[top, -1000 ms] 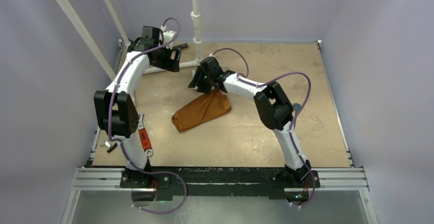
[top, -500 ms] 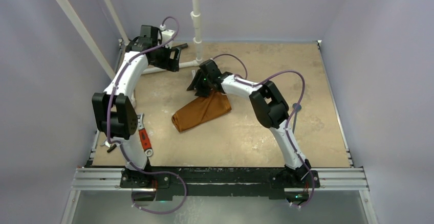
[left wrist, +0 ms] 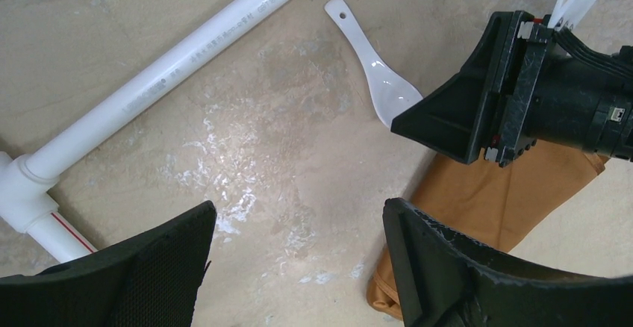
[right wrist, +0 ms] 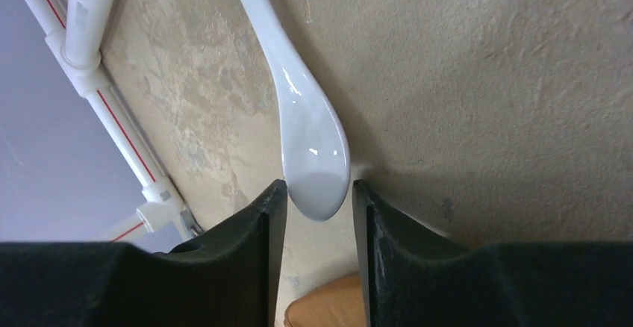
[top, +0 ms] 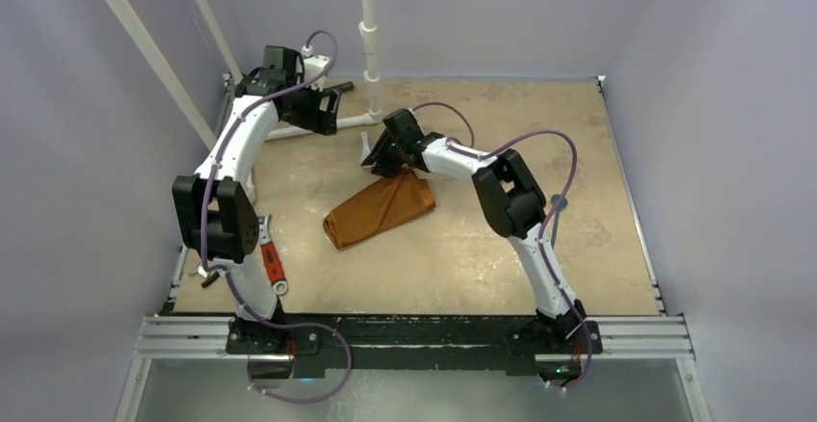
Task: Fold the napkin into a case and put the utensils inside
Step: Pick up the spoon from the center of the board.
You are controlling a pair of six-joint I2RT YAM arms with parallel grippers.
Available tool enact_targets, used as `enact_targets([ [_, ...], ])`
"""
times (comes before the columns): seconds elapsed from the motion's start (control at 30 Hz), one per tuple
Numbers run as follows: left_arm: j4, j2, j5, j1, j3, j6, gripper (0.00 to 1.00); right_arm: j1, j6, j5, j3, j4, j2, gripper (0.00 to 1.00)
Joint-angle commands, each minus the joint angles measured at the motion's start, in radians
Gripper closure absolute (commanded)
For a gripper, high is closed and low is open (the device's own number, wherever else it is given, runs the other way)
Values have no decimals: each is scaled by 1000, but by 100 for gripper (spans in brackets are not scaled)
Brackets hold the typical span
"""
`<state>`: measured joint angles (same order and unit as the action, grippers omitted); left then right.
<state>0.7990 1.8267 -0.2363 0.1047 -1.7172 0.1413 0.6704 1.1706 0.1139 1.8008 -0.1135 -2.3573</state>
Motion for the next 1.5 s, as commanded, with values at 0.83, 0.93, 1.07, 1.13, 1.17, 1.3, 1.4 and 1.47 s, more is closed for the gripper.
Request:
enact_targets([
  [0.83, 12, -145, -67, -10, 120, 48, 21, -41, -304, -171, 102, -182, 141, 100],
  [0.93, 53, -150, -97, -10, 128, 59, 21, -43, -465, -184, 94, -310, 218, 100],
  [1.07, 75, -179, -95, -9, 192, 84, 21, -47, -672, -178, -38, -402, 376, 100],
  [1.13, 78, -200, -74, -10, 244, 98, 19, -52, -736, -181, -141, -425, 472, 100],
  [1.17, 76, -211, -64, -10, 275, 103, 19, -52, -757, -201, -194, -440, 516, 100],
  [1.3, 52, -238, -46, -7, 405, 139, 18, -54, -826, -253, -353, -489, 670, 100],
  [1.4, 9, -242, -19, 11, 482, 156, 18, -54, -874, -330, -413, -520, 708, 100],
  [1.47, -20, -242, -2, 30, 520, 173, 18, -54, -893, -322, -428, -536, 715, 100],
])
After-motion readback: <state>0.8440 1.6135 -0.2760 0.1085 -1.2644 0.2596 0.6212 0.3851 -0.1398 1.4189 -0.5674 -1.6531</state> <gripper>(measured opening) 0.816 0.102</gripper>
